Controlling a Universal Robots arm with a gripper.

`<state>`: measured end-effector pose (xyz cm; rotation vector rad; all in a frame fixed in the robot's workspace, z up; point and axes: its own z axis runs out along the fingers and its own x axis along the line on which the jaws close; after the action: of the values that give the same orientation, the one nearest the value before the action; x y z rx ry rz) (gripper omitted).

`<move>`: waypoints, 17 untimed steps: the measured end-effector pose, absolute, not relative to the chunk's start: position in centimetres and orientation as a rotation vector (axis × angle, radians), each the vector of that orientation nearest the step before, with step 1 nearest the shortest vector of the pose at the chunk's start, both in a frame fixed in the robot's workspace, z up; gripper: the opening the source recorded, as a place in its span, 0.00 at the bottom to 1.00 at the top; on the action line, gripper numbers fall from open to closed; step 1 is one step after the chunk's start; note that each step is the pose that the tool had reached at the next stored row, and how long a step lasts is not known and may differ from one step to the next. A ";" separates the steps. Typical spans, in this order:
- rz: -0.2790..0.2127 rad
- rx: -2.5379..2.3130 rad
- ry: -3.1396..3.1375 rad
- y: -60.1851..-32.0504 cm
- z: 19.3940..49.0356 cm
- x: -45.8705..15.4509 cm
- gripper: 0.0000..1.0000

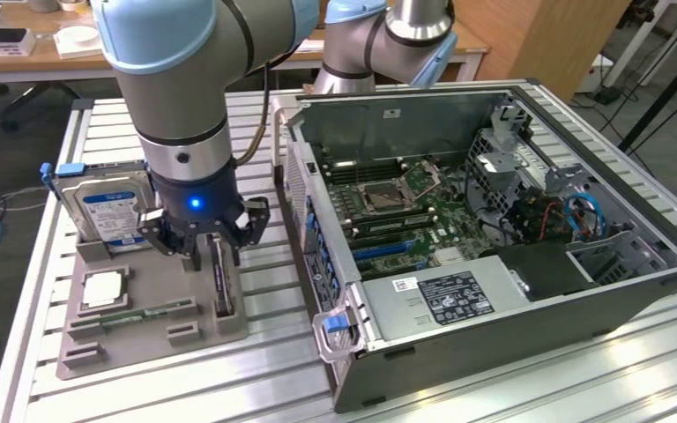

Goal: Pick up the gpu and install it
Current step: 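Pick up the gpu and move the gpu toward the slot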

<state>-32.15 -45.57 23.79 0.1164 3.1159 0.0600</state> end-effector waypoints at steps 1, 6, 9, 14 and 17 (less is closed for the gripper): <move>0.060 0.116 3.116 -45.6 23.8 -32.2 0.52; 0.060 0.116 3.116 -45.6 23.8 -32.2 0.39; 0.060 0.116 3.116 -45.6 23.8 -32.2 0.39; 0.060 0.116 3.116 -45.6 23.8 -32.2 0.39; 0.060 0.116 3.116 -45.6 23.8 -32.2 0.31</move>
<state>-32.15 -45.57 23.79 0.1164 3.1160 0.0600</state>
